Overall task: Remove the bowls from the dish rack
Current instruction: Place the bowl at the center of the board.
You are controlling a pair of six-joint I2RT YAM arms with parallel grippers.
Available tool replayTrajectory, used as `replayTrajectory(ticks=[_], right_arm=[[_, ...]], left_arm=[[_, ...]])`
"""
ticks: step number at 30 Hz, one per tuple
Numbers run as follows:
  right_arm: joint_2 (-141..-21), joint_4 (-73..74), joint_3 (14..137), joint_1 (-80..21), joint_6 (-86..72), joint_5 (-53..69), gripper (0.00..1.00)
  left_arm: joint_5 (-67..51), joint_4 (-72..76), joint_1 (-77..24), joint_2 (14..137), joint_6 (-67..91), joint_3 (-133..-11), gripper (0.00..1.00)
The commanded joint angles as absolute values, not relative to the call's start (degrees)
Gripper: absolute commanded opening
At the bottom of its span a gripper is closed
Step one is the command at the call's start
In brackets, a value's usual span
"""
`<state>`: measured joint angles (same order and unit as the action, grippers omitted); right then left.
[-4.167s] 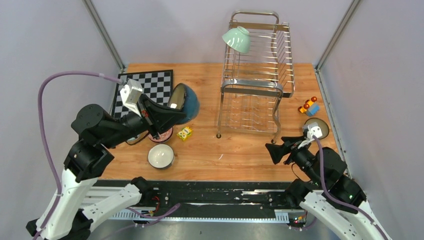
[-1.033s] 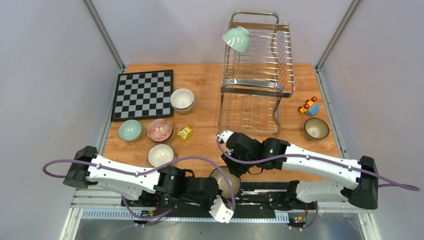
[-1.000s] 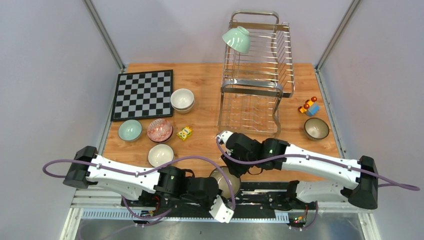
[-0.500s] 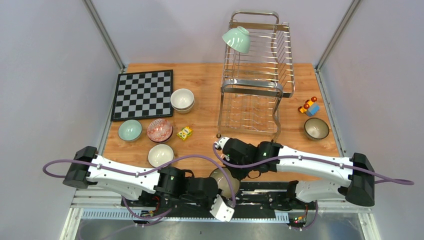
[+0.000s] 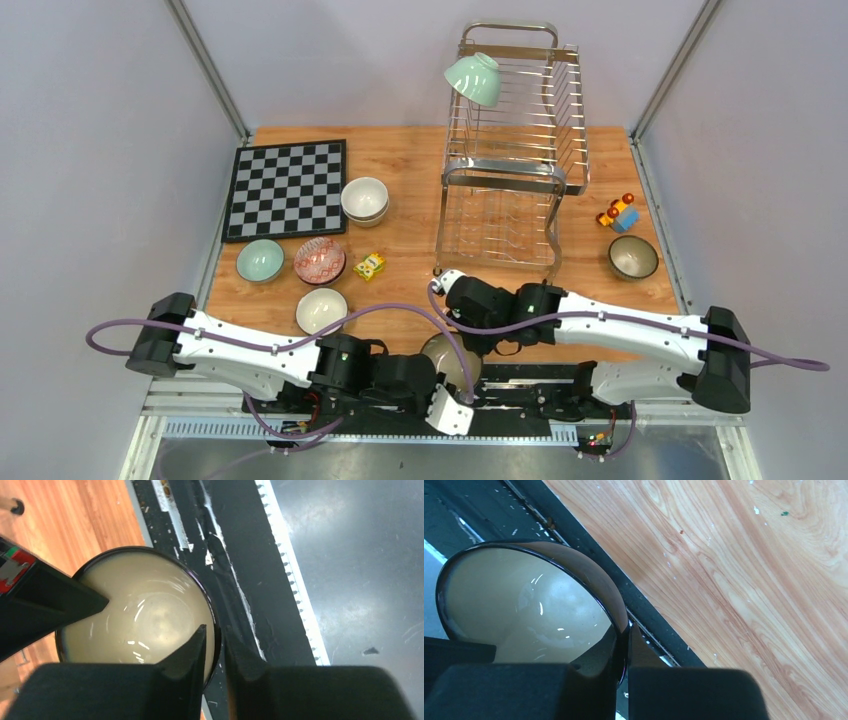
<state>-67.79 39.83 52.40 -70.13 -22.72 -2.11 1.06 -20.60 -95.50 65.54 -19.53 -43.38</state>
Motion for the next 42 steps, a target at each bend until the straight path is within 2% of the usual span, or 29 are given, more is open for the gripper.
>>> replayTrajectory(ticks=[1,5,7,8,15,20,21,30,37,42], right_arm=[[-65.60,41.64,51.82,-71.17,-22.84,-4.51,0.00],[-64.01,41.57,52.21,-71.26,-23.45,-5.78,0.00],[-63.28,41.58,52.43,-71.26,-23.62,-6.41,0.00],[-62.92,41.72,52.60,-71.26,-23.70,-6.70,0.00],[-60.67,43.25,53.75,-71.23,-24.37,-8.89,0.00],[-58.05,44.18,53.65,-71.19,-26.10,-12.21,0.00],[-54.91,44.25,52.56,-71.14,-28.65,-15.78,0.00],[-45.72,42.55,46.47,-71.14,-40.96,-27.39,0.00],[-46.66,43.88,44.96,-71.15,-53.81,-32.30,0.00],[-49.33,45.75,46.67,-71.19,-61.69,-33.91,0.00]], left_arm=[[3.96,-16.21,-95.98,65.83,-17.12,-43.97,0.29],[5.31,-14.89,-95.98,65.39,-15.32,-43.37,0.59],[6.35,-13.52,-95.95,64.14,-14.58,-42.53,0.90],[6.90,-12.79,-95.93,63.28,-14.34,-41.95,0.98],[12.77,-10.90,-95.98,57.42,-11.78,-38.86,1.00],[22.25,-12.87,-95.97,54.35,-5.52,-38.65,1.00],[28.62,-15.03,-95.98,51.40,1.90,-38.43,1.00],[38.86,-13.28,-92.78,41.79,33.62,-33.47,1.00],[43.64,-25.26,-88.65,48.92,58.90,-43.30,0.91],[44.78,-32.65,-87.98,57.76,63.75,-51.28,0.90]])
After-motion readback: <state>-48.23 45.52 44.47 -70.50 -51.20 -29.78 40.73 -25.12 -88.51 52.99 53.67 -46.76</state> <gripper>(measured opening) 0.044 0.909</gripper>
